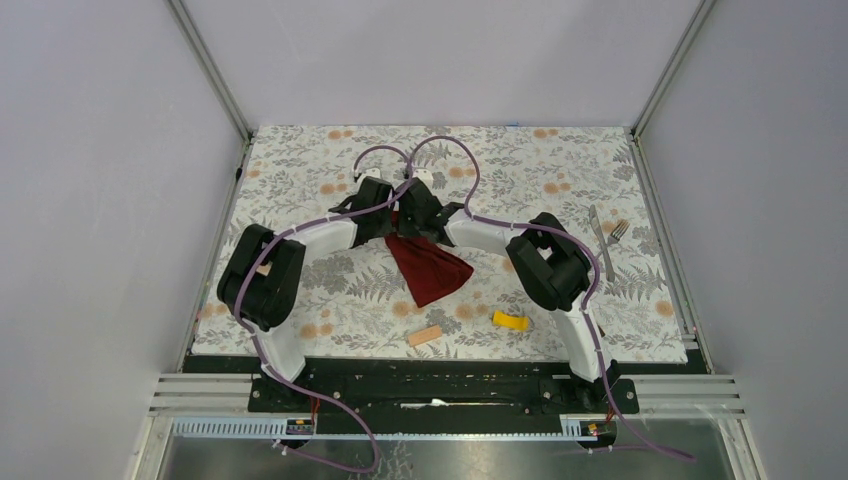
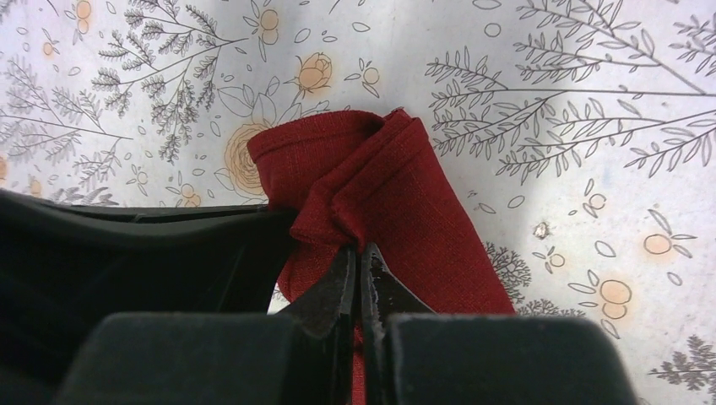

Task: Fold the napkin into a case and place the utensils inside
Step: Stuff the top corner of the smaller-rectangle-folded napkin at the center of the board.

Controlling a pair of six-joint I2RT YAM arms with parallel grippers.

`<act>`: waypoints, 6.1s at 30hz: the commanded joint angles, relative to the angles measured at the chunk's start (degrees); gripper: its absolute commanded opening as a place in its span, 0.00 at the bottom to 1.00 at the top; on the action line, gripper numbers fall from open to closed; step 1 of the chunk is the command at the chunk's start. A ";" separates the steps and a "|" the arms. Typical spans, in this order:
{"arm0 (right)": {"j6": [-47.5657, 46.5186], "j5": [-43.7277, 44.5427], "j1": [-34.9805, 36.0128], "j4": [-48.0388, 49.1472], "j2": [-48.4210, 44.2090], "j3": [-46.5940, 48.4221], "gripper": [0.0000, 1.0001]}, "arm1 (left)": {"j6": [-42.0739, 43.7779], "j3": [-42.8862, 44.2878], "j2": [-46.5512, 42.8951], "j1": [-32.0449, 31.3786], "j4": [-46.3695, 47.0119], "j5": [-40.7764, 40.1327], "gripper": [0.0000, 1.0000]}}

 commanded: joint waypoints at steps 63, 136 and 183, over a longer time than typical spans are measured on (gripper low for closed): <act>18.39 -8.98 -4.45 10.75 -4.44 -8.48 0.00 | 11.69 11.71 6.23 -6.54 -8.83 -11.76 0.24; 9.23 -14.89 -0.69 32.69 -5.19 -17.87 0.39 | 3.39 0.59 -4.35 6.64 -3.66 11.39 0.00; 28.72 -25.15 -0.17 42.49 17.25 -2.10 0.28 | -2.12 -1.34 -5.43 9.10 -2.51 17.87 0.00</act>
